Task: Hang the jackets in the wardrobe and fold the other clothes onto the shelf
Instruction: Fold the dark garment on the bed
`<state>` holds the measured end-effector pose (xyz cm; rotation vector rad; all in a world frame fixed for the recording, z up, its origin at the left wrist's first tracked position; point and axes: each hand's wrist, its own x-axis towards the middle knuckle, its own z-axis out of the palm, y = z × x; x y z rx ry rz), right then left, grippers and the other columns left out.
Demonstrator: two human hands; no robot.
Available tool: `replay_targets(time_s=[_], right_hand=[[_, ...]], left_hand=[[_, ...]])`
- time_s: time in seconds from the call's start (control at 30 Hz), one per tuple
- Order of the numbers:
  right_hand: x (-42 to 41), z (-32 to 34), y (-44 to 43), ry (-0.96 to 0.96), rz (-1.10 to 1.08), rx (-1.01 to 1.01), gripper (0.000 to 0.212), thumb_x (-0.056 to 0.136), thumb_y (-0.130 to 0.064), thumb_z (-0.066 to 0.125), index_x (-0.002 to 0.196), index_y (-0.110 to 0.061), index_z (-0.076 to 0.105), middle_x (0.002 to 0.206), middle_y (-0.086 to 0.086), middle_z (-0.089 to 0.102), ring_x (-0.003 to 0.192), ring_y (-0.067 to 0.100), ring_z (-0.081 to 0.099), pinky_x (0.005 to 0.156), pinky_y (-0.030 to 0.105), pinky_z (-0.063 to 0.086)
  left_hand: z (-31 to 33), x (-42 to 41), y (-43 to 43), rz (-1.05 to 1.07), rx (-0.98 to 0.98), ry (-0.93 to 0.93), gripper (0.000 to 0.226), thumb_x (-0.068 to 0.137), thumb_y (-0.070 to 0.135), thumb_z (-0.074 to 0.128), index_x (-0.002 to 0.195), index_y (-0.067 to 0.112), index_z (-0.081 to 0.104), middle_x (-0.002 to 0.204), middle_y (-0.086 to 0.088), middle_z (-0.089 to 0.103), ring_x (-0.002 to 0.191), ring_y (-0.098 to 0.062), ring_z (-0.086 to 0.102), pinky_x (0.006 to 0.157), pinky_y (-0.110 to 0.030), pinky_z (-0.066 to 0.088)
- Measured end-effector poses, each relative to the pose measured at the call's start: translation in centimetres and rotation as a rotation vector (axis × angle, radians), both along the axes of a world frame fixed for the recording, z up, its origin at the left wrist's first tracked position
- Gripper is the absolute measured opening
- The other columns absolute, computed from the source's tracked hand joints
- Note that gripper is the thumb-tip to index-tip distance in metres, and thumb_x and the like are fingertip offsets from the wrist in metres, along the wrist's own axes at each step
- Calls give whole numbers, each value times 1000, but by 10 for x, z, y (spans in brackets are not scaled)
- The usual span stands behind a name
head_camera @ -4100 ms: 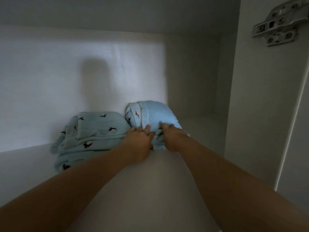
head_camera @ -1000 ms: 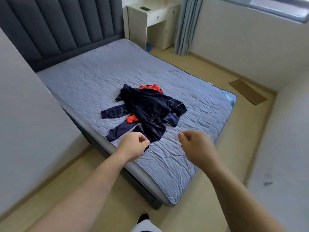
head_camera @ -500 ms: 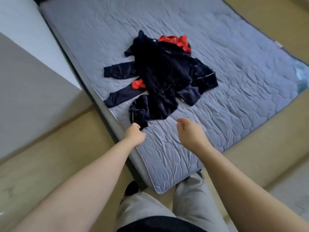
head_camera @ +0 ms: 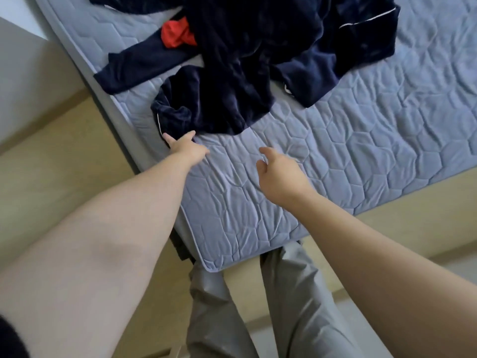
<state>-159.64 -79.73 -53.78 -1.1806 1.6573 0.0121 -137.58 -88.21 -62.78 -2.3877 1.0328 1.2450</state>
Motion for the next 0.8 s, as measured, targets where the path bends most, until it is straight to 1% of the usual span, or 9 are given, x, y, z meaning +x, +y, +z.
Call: replay_targets(time_s=[0.07, 0.13, 0.2, 0.27, 0.37, 0.5, 0.63, 0.7, 0.8], right_hand=[[-1, -14, 8, -20, -3, 38, 49, 109, -33, 32, 157, -20, 29, 120, 15, 64, 71, 17, 52, 50, 26, 30], [-2, -23, 15, -32, 9, 76, 50, 109, -34, 32, 157, -20, 27, 126, 16, 62, 65, 13, 45, 49, 25, 28], [-3, -24, 20, -29, 24, 105, 51, 109, -35, 33, 158, -20, 27, 141, 13, 55, 82, 22, 57, 54, 26, 35], [-3, -19, 22, -19, 24, 130, 52, 109, -35, 33, 158, -19, 26, 152, 9, 46, 105, 28, 61, 62, 28, 40], [0, -2, 19, -16, 10, 176, 53, 109, -35, 34, 158, -18, 26, 150, 9, 49, 84, 19, 62, 51, 26, 39], [8, 49, 10, -30, -61, 182, 52, 107, -37, 38, 155, -16, 35, 133, 9, 62, 75, 15, 61, 54, 25, 40], [21, 108, 7, -132, -368, 237, 34, 104, -32, 40, 106, -6, 61, 97, 15, 65, 86, 31, 63, 75, 32, 50], [28, 136, 9, -204, -572, 358, 39, 105, -39, 39, 113, -6, 57, 107, 15, 64, 95, 32, 67, 89, 39, 56], [42, 172, 17, -380, -795, 474, 52, 105, -50, 39, 134, -8, 51, 128, 19, 59, 104, 34, 65, 88, 43, 58]], left_hand=[[-20, 6, -10, 126, -46, -4, 80, 87, 26, 79, 155, 34, 37, 168, -5, -19, 152, -23, 22, 116, -34, 36], [-33, 11, -18, 230, -82, 46, 80, 86, 22, 79, 155, 23, 38, 169, -8, 8, 149, -27, 31, 117, -39, 37], [-35, 12, -19, 333, -128, 87, 67, 84, 15, 79, 145, 7, 52, 151, -15, 48, 132, -29, 53, 108, -43, 48], [-25, 9, -9, 417, -222, 102, 41, 83, 15, 81, 121, 4, 70, 121, -11, 70, 111, -26, 67, 90, -37, 58], [23, -6, 13, 518, -344, 148, 25, 82, 20, 83, 105, 14, 73, 98, 1, 72, 96, -19, 68, 75, -27, 49], [118, -24, 48, 684, -314, 439, 39, 84, -4, 72, 118, 9, 56, 115, -13, 69, 104, -29, 68, 94, -43, 56], [214, -25, 71, 760, -191, 643, 34, 86, -8, 55, 117, -3, 66, 114, -21, 71, 106, -35, 68, 102, -50, 50], [255, -19, 73, 765, -226, 644, 26, 84, -6, 53, 102, 1, 69, 100, -16, 72, 95, -31, 69, 97, -48, 53], [311, -8, 71, 691, -284, 686, 14, 87, 0, 56, 88, 6, 68, 85, -9, 73, 82, -25, 70, 77, -36, 58]])
